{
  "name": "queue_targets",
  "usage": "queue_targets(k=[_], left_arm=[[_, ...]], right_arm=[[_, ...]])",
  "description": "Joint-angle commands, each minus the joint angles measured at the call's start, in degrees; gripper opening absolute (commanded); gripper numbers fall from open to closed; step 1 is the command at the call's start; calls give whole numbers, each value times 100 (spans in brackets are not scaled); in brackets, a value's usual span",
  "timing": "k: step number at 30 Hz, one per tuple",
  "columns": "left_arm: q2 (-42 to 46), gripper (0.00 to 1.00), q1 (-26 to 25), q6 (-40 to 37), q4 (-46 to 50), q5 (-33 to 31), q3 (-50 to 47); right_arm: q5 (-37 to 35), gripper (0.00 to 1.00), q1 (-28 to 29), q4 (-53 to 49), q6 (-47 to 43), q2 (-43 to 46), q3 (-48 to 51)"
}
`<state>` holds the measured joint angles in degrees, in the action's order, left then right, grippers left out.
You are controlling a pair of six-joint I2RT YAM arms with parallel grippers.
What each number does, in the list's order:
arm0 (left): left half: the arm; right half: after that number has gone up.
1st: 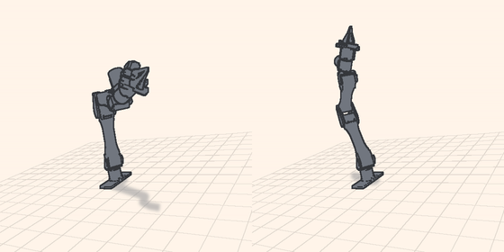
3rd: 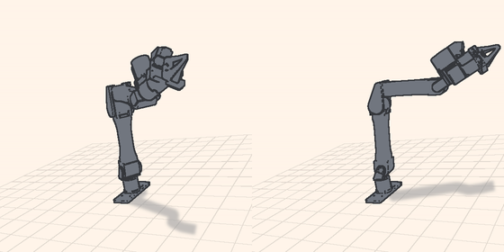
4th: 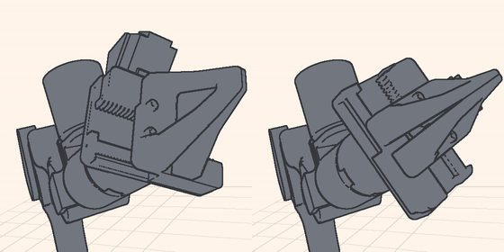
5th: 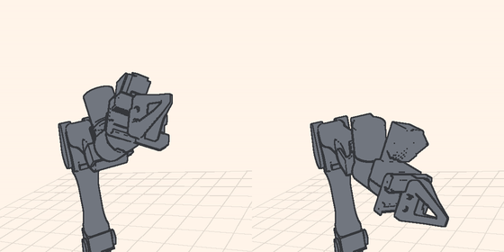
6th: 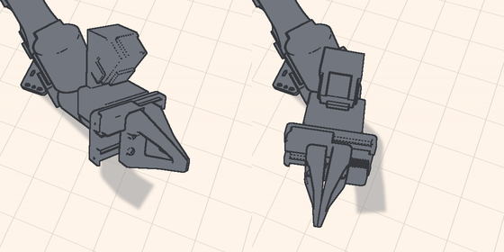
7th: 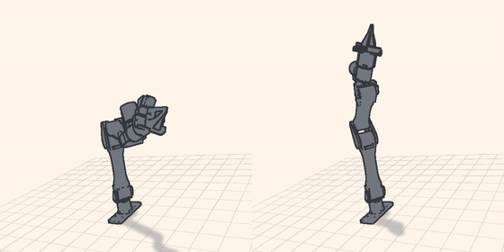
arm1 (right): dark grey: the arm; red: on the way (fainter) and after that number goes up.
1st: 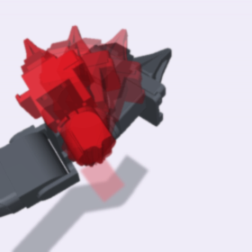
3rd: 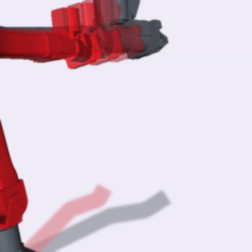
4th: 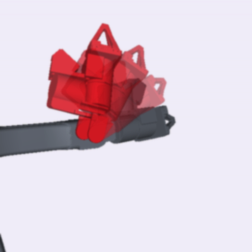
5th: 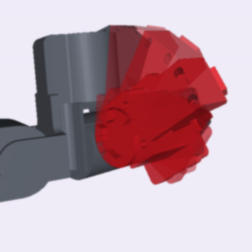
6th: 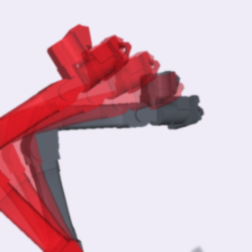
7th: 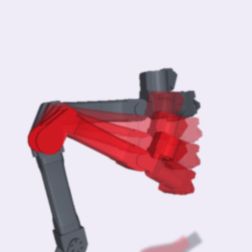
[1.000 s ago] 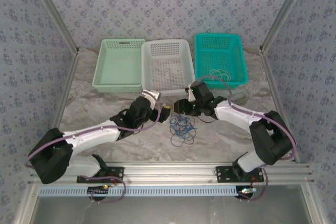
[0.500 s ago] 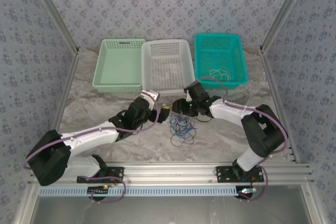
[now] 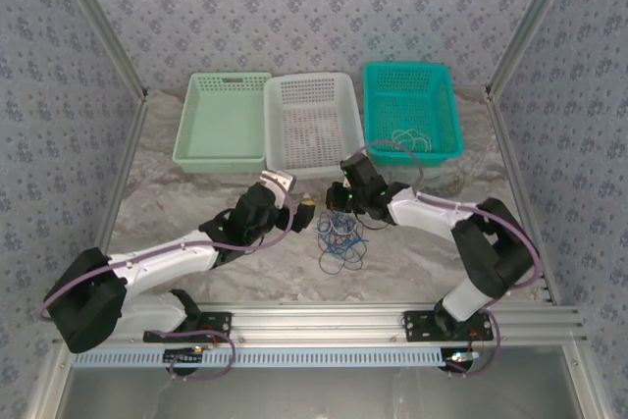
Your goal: Untangle the cables
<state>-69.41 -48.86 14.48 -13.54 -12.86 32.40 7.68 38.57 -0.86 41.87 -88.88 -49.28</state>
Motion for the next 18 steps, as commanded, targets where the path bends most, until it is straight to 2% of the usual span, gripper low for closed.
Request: queue_targets(k=[1,8,18], left_arm=[[35,99,17,33,-190,45,-16],[-386,99,4,168,-542,682,151],[-883,99,-240,13,-1025,1198,580]], right_arm=[[-594,0,153,-271,-247,720,97],[-613,0,229,-762,-457,1756,-19],[-635,0,230,-1207,-738,2447,-312]])
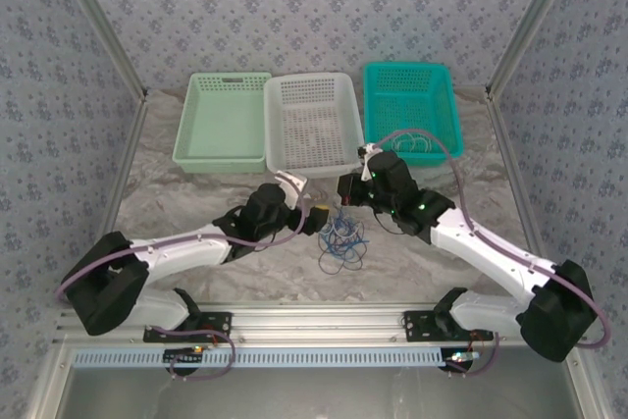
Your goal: Untangle the cables
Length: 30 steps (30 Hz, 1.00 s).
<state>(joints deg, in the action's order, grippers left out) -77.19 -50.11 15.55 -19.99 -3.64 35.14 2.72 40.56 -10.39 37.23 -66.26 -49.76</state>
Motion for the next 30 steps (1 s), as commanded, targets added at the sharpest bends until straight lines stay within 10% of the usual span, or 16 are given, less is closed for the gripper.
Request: queue_targets(k=[1,19,30], left_arm=[[-148,99,-159,-125,-430,274,356],[-1057,100,-456,-71,-419,-385,1146],[-1434,99,-473,229,-170,-289,1145]], right_arm=[[-144,0,32,-293,-303,192,-293],[-428,0,-104,-1304,-1053,474,-1329],[817,0,-2620,-1462,-2144,-448,-2713]])
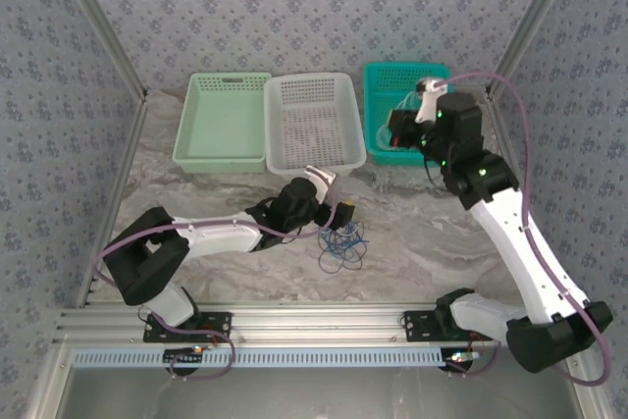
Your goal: Untangle the cables
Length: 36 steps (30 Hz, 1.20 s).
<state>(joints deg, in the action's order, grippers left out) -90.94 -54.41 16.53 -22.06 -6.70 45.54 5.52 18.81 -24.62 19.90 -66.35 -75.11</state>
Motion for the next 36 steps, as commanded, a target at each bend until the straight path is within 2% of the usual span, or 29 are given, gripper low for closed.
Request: queue_targets(k=[1,6,13,16,17,19,21,25,29,33,36], left_arm=[[-65,99,-51,132,57,12,114],[-80,99,-74,137,123,-7,104],[146,100,-88,210,225,-171,-71],[266,100,-87,261,294,-282,-156],[300,100,-87,292,331,-332,-166],[354,99,-87,384,456,-489,-182],[430,99,-78,546,628,-727,-190],[665,99,17,915,717,-815,-298],[941,99,177,1236,916,-831,-386],[1451,99,550,1589,991,-796,-720],[1873,99,727,1497,1114,-860,-920]], right_arm=[[700,0,-623,58,-469,-608,-247],[1327,0,-1324,483,-491,-1878,-767],[1314,0,-1615,603,-423,-3254,-1406],[1271,7,-1680,526,-316,-3660,-1559],[1292,15,-1704,412,-303,-3803,-1661],[1359,55,-1725,142,-381,-4008,-1829],[1426,69,-1712,1,-480,-4016,-1834],[1659,72,-1625,88,-579,-3585,-1463],[1741,70,-1388,53,-865,-2913,-907],[1590,66,-729,-338,-1504,-2327,-247],[1379,64,-26,-587,-1826,-2147,198]])
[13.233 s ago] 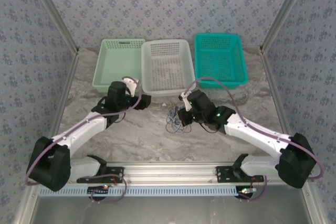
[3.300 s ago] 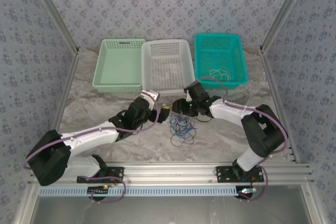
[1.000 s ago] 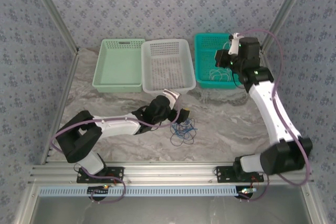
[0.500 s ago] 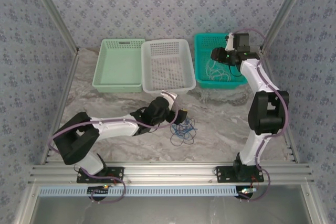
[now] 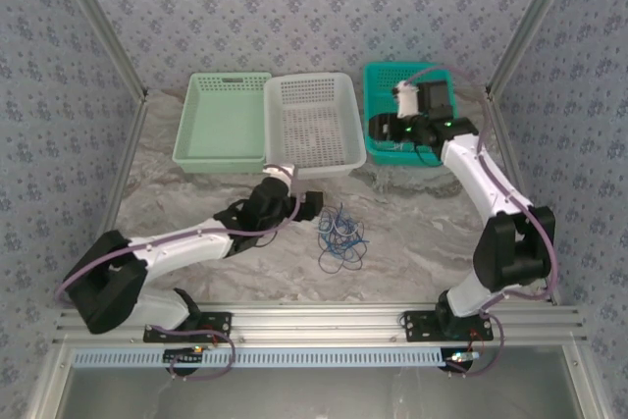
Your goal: Untangle the cables
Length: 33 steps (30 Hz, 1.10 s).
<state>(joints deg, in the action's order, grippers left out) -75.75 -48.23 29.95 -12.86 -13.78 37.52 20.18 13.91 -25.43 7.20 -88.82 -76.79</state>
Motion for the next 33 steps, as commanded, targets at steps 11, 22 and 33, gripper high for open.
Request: queue_targets(k=[11,22,33], left_arm=[[1369,99,575,141,662,-417,-642],[1615,99,639,186,723,-500,-861],[1596,99,640,177,636,-437,-896]], right_arm=[[-701,65,2242,-439,-1160,-138,1257],[-693,58,2529,-700,-1379,-623,1141],[-797,0,2651,-163,-956,-220,1403]])
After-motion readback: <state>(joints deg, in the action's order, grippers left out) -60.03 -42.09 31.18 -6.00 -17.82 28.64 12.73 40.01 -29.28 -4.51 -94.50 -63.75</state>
